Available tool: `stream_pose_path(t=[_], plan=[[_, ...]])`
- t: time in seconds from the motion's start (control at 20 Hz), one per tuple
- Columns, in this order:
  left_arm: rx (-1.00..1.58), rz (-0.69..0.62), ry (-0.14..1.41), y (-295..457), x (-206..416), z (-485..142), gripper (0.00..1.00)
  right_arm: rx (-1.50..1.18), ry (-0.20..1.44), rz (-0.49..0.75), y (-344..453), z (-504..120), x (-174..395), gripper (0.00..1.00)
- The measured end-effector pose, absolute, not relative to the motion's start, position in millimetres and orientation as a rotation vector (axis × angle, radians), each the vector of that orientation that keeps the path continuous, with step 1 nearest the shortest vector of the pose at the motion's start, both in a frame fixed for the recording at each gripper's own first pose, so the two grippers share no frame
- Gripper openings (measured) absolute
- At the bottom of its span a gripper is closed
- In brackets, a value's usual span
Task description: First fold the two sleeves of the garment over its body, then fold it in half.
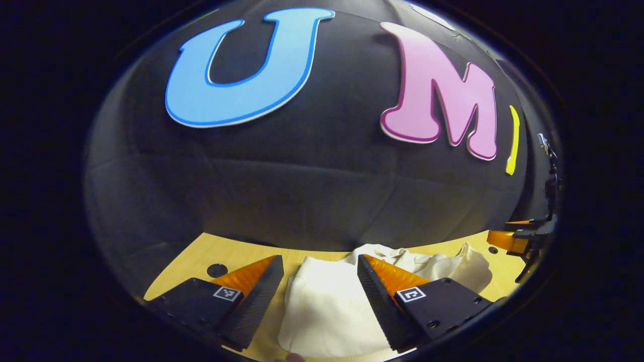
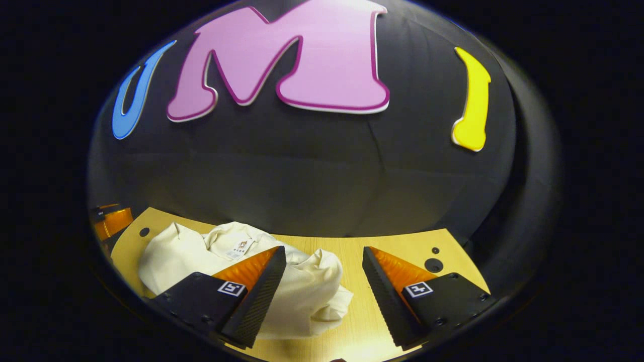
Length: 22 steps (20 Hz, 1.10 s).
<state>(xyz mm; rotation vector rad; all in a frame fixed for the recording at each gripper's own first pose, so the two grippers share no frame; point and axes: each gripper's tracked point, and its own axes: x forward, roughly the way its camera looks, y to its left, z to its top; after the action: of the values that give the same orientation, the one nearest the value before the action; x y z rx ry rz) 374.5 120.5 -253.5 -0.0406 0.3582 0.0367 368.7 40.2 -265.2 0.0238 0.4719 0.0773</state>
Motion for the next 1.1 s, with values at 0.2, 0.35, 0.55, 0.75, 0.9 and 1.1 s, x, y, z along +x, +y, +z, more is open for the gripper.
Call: stream_pose_path(t=[0.2,0.35,0.55,0.75,0.9,1.1], plan=[[-0.078,0.027,0.271,97.7,329.2,-199.8,0.96,0.078,0.428,0.081,44.6,-215.9,314.4,0.98],[-0.084,0.034,0.221,93.2,286.8,-165.5,0.96,0.109,0.391,0.071,39.6,-184.5,273.3,0.98],[-0.114,0.064,0.173,85.8,229.1,-130.4,0.96,0.120,0.272,0.030,23.9,-139.4,223.0,0.97],[-0.073,0.047,0.127,76.2,173.8,-97.2,0.96,0.147,0.232,0.027,21.3,-108.1,177.9,0.97],[-0.027,0.044,0.117,66.8,141.6,-74.4,0.96,0.178,0.242,0.031,18.5,-92.8,141.8,0.97],[0.001,0.061,0.025,63.2,83.0,-38.9,0.95,0.178,0.236,0.035,16.3,-72.0,94.3,0.97]])
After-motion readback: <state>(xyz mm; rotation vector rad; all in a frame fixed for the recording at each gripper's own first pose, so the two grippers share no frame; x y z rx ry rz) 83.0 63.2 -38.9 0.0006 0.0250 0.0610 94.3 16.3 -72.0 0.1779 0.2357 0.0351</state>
